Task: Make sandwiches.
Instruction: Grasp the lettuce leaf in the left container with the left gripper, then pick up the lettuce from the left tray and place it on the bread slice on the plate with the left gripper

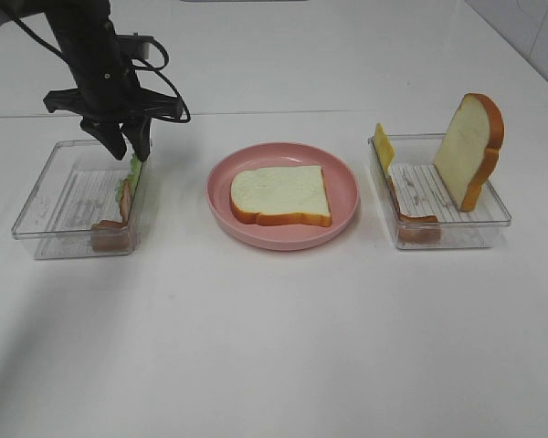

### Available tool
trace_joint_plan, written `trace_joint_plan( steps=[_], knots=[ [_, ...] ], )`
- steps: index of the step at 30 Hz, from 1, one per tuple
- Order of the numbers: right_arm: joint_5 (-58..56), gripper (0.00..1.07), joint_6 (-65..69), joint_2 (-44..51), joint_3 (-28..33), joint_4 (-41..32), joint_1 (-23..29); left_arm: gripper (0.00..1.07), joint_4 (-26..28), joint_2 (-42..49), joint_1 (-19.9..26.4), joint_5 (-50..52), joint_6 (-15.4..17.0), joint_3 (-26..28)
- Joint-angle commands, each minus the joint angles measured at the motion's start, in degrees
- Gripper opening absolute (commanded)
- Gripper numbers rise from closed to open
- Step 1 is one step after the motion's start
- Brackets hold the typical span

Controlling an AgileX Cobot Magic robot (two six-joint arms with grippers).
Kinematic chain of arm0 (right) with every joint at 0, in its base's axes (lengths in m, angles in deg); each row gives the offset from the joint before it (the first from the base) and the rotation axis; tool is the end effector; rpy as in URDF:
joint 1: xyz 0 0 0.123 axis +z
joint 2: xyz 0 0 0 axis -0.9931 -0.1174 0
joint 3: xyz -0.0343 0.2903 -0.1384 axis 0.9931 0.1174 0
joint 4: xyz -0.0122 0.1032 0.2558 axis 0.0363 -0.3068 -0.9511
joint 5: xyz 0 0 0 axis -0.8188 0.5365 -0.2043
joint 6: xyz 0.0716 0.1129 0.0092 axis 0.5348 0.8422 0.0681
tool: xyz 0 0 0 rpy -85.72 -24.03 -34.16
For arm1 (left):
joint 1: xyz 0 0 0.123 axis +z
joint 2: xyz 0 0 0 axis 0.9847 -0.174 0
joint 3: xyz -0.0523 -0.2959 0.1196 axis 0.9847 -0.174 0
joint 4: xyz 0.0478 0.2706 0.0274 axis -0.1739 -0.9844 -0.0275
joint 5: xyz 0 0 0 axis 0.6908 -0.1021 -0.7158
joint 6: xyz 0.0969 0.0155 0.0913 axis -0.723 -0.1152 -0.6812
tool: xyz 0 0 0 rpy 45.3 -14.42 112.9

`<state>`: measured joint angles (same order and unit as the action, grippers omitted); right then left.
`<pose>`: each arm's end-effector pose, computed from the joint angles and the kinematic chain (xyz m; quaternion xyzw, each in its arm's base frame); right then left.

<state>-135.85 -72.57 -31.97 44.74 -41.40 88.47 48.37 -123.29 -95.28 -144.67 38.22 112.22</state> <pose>0.0170 0.0015 0.2487 -0.0004 0.8757 0.0436 0.4809 0.5436 -0.1547 0.1512 0.0727 0.9926 -0.0396 0.0890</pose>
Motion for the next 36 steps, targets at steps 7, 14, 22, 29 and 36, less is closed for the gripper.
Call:
trace_joint_plan(
  steps=[7,14,22,29,36],
  knots=[
    [0.57,0.96,-0.57,1.83,0.11,0.0,-0.34,0.31,2.46,0.0,-0.11,-4.7,0.46,0.0],
    [0.57,0.96,-0.57,1.83,0.11,0.0,-0.34,0.12,2.58,0.0,-0.11,-5.04,0.52,0.0],
    [0.57,0.96,-0.57,1.83,0.11,0.0,-0.34,0.0,2.58,0.06,-0.11,-5.33,0.52,0.0],
    [0.57,0.96,-0.57,1.83,0.11,0.0,-0.34,0.0,3.61,2.52,-0.11,-5.96,0.69,0.57],
    [0.57,0.96,-0.57,1.83,0.11,0.0,-0.34,0.0,4.7,8.31,-0.69,-5.84,2.92,0.57]
  ],
)
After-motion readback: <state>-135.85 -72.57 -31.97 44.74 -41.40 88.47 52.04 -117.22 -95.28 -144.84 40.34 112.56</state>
